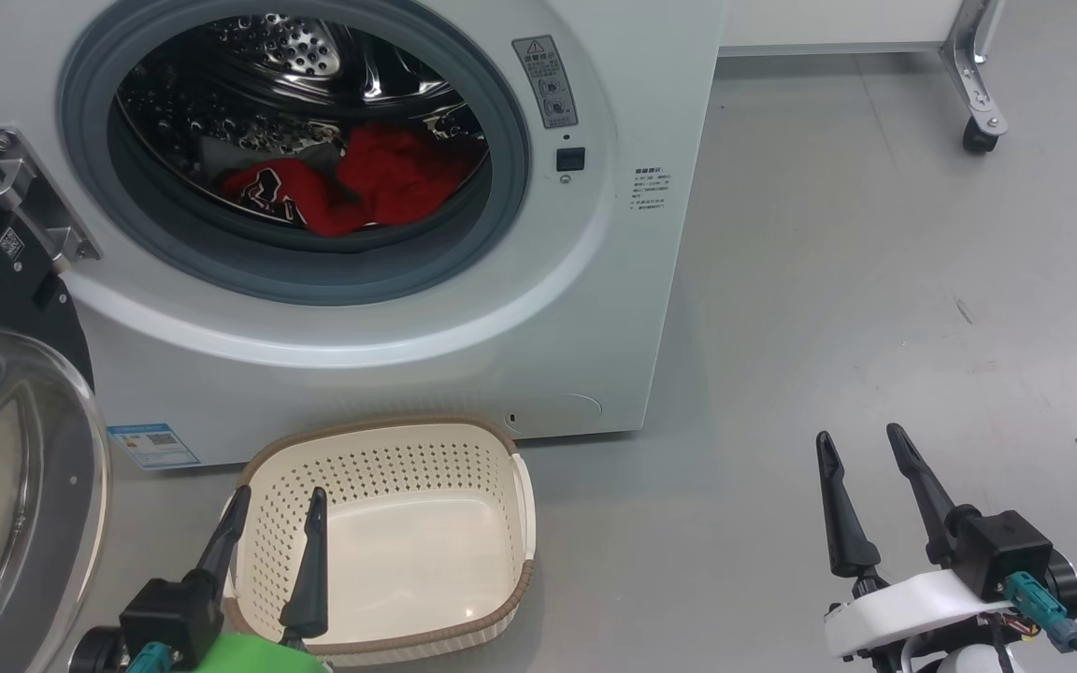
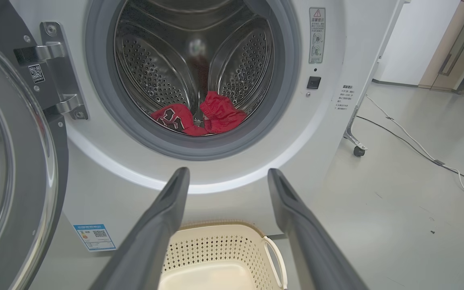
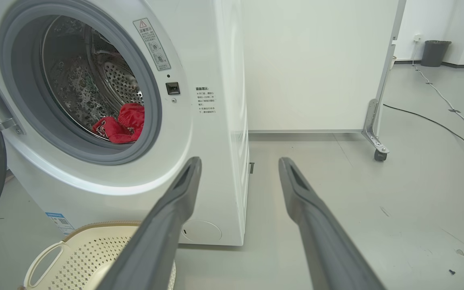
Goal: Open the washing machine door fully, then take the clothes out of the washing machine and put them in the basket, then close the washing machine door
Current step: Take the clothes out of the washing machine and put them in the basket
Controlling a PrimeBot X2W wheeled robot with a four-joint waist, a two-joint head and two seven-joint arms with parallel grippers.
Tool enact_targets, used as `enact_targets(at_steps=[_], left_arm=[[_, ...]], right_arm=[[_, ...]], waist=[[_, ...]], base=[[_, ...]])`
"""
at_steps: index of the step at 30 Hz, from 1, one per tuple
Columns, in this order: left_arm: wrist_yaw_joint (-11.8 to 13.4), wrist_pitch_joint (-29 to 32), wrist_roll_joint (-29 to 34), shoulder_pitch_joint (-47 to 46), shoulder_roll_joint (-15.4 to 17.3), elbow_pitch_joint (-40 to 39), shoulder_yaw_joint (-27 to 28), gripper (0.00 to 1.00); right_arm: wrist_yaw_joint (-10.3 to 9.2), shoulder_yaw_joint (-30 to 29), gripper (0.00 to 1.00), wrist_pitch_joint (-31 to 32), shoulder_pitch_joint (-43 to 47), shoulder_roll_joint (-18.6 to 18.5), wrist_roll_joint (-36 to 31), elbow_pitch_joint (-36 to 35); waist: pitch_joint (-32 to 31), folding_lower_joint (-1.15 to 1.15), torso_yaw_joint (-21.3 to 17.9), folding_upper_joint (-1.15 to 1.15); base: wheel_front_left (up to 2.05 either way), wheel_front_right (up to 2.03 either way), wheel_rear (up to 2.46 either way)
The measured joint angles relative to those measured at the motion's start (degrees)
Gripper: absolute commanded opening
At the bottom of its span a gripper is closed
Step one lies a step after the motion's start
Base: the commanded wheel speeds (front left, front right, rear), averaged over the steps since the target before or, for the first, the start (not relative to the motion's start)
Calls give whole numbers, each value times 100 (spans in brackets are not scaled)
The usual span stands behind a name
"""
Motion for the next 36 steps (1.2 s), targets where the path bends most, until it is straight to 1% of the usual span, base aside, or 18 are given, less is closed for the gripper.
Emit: enact_targets(at_steps=[16,22,34,36], left_arm=[[3,9,20,-10,4,5,-74,100],[3,24,26,-39,32,-3,-73,100],[-14,83,23,-506,74,-82,-73,100],[-62,112,21,-671,92,-92,-59,100]], right_arm=[[-7,1,100,0,0,0,1,0],[-7,5,100,0,-4,0,0,-40],[-7,2,100,0,-122,0,-12,-296],[-51,-16,100,0,-225,0,-14,-379]], waist=[[29,0,1,0],[126,0,-9,0],[582,0,-50,0],[757,0,-61,0]], base=[[5,-5,0],[0,0,0],[0,0,0],[0,0,0]])
